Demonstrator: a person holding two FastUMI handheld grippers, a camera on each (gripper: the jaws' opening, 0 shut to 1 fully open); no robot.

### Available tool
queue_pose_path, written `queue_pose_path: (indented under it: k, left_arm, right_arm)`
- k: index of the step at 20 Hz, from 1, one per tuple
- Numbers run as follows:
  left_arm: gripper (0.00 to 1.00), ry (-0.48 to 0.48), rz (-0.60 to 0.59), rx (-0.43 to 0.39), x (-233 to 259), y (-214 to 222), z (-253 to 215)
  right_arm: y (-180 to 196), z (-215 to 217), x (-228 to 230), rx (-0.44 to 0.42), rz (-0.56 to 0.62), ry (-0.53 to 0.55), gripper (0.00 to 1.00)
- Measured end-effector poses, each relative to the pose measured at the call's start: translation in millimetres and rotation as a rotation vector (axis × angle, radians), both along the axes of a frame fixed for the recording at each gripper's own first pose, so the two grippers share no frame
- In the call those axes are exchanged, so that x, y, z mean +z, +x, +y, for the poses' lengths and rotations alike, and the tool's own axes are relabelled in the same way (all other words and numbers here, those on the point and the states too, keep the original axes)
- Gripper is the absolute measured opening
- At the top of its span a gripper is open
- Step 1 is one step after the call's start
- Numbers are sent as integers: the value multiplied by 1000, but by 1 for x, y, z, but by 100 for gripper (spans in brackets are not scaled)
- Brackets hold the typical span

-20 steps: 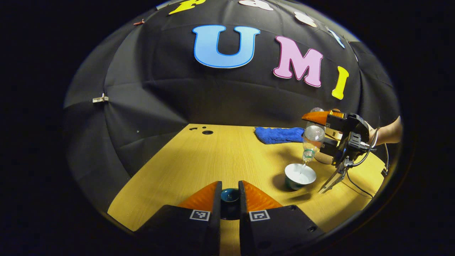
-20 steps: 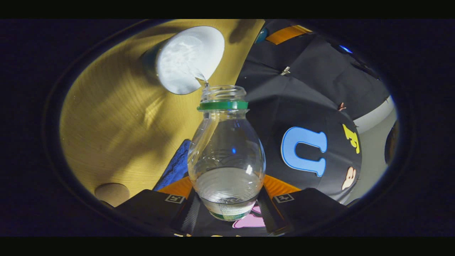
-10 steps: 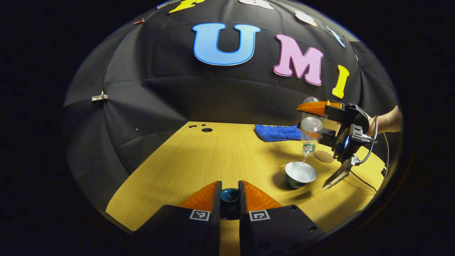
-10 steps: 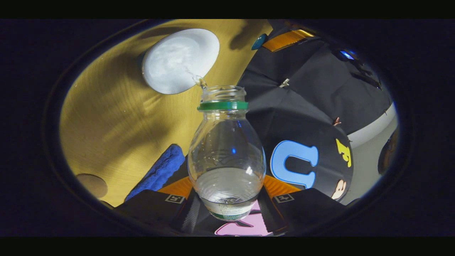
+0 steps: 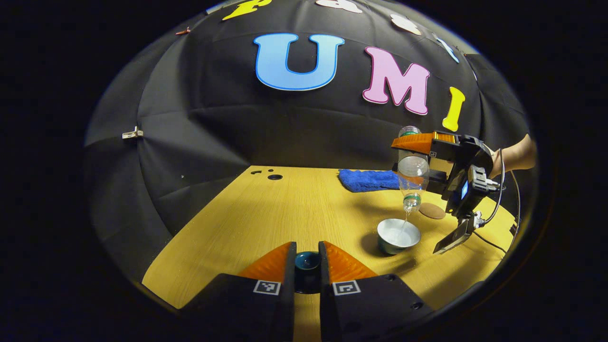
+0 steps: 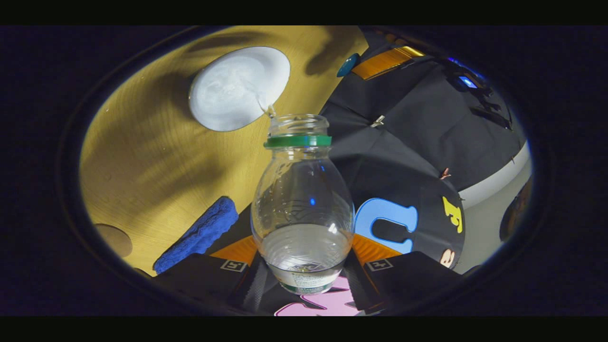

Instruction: Open the teacup lid with one hand, grasp the water bottle and pour water into the teacup with the other hand; after pouring, place the water bottle on the coaster and then close the teacup lid.

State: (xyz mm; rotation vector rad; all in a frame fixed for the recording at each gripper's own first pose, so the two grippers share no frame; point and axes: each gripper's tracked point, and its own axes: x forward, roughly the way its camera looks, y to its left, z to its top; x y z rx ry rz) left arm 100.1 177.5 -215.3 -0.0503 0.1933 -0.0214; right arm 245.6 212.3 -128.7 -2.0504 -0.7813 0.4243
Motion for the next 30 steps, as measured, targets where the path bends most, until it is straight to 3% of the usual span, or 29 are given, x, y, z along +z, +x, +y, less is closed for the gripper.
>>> queue_pose_path:
  k: [9,13,16,18,19,23,24,25,27,30]
  left_arm:
    - [25,8,-7,33,4,-8,-3]
    - [25,18,-10,67,10,-11,-3]
    - [22,5,-21,91,22,-16,-9]
    - [25,17,-26,99,32,-18,-15]
    - [22,21,-32,103,38,-20,-18]
    - [26,1,-71,116,69,-24,-37]
    - [22,-7,-89,118,78,-24,-44]
    - [29,-20,-99,116,86,-25,-52]
    - [25,-43,-106,112,94,-24,-66]
    - [29,-66,-116,90,103,-15,-87]
  right_arm:
    - [-4,1,-4,-10,30,41,75]
    - [-3,-28,-12,-129,138,176,75]
    - [-7,-57,-10,-246,250,333,72]
    - [-9,-75,-1,-315,334,463,75]
    - [-9,-88,3,-360,384,543,76]
    - [-9,-140,17,-549,623,950,76]
    - [-3,-144,24,-571,680,1051,76]
    - [0,-150,31,-583,733,1149,76]
    - [8,-159,39,-588,841,1321,76]
    - [15,-174,41,-582,951,1506,76]
